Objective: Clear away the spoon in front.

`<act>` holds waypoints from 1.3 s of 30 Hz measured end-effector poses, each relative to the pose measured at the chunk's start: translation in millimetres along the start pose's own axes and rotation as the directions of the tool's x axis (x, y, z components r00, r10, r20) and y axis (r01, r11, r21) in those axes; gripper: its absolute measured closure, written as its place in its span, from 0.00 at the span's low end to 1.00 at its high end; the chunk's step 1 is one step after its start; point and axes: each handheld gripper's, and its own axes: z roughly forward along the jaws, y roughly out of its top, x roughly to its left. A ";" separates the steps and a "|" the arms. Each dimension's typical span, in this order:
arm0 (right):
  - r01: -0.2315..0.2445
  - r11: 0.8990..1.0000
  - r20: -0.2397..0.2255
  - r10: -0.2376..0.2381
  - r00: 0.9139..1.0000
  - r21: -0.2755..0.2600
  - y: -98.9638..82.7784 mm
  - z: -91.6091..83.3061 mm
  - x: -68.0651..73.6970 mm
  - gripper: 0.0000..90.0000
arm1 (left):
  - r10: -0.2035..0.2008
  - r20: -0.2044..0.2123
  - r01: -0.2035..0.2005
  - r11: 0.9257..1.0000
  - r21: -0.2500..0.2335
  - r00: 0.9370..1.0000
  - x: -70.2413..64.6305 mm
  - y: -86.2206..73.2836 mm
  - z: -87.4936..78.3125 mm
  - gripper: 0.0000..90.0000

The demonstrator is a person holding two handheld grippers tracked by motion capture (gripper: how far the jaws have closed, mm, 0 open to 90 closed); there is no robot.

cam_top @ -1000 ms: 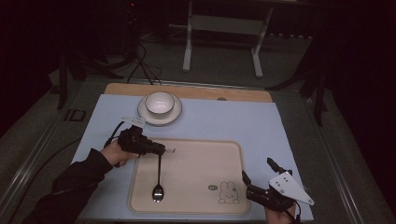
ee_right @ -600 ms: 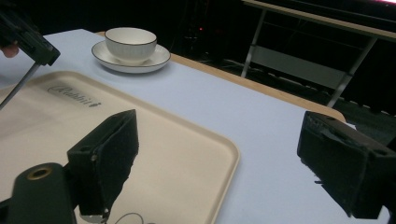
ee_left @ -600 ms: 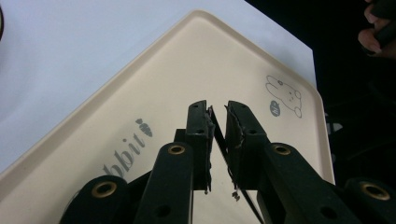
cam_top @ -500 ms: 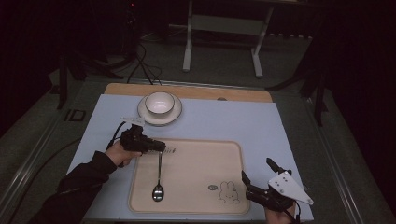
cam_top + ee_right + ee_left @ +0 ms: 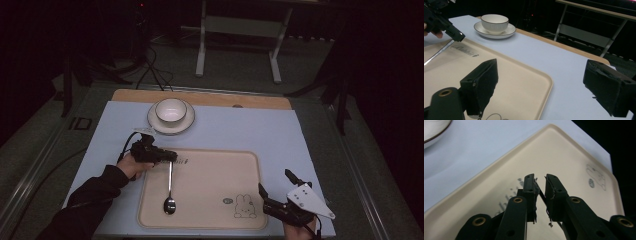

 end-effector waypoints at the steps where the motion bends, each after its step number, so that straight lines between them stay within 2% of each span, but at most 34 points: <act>1: 0.000 1.000 -0.001 0.000 1.000 0.001 0.0 0.1 0.1 0.14 | -0.007 -0.003 0.007 1.000 0.002 1.000 0.8 -0.6 0.6 0.88; 6: -0.003 1.000 -0.006 0.003 1.000 0.006 -0.2 0.7 0.2 0.14 | -0.019 -0.025 0.020 1.000 0.013 0.999 4.8 -3.7 4.0 0.86; 7: -0.003 1.000 -0.006 0.003 1.000 0.006 -0.2 0.7 0.2 0.14 | -0.020 -0.043 0.021 1.000 0.021 0.999 5.7 -4.7 5.0 0.86; 9: -0.002 1.000 -0.006 0.002 1.000 0.005 -0.1 0.6 0.5 0.14 | -0.039 -0.051 0.040 0.999 0.021 0.998 7.9 -6.4 7.0 0.85; 12: -0.002 1.000 -0.007 0.002 1.000 0.006 -0.2 0.7 0.3 0.14 | -0.043 -0.070 0.045 0.998 0.034 0.997 10.0 -8.3 9.6 0.85; 13: -0.002 1.000 -0.007 0.002 1.000 0.007 -0.3 0.7 0.3 0.14 | -0.045 -0.089 0.049 0.998 0.036 0.995 10.3 -8.7 10.7 0.84; 18: -0.004 1.000 -0.010 0.004 1.000 0.008 -0.5 1.0 0.0 0.14 | -0.041 -0.111 0.045 0.998 0.031 0.993 11.4 -9.6 12.4 0.82; 19: -0.004 1.000 -0.010 0.004 1.000 0.008 -0.5 1.1 0.0 0.14 | -0.037 -0.132 0.041 0.999 0.028 0.991 11.8 -10.3 13.3 0.82; 25: -0.008 1.000 -0.013 0.008 1.000 0.011 -0.7 1.3 -0.2 0.14 | -0.044 -0.169 0.050 0.998 0.032 0.985 13.5 -12.0 15.4 0.82; 33: -0.007 1.000 -0.013 0.007 1.000 0.011 -0.6 1.3 0.0 0.14 | -0.028 -0.195 0.034 0.999 0.027 0.980 11.1 -9.8 17.7 0.78; 35: -0.007 1.000 -0.012 0.007 1.000 0.009 -0.6 1.1 -0.2 0.14 | -0.022 -0.215 0.028 0.999 0.023 0.976 10.2 -9.3 17.5 0.78; 39: -0.006 1.000 -0.011 0.006 1.000 0.009 -0.6 1.0 -0.4 0.14 | -0.024 -0.231 0.026 1.000 0.006 0.973 9.1 -6.9 13.1 0.75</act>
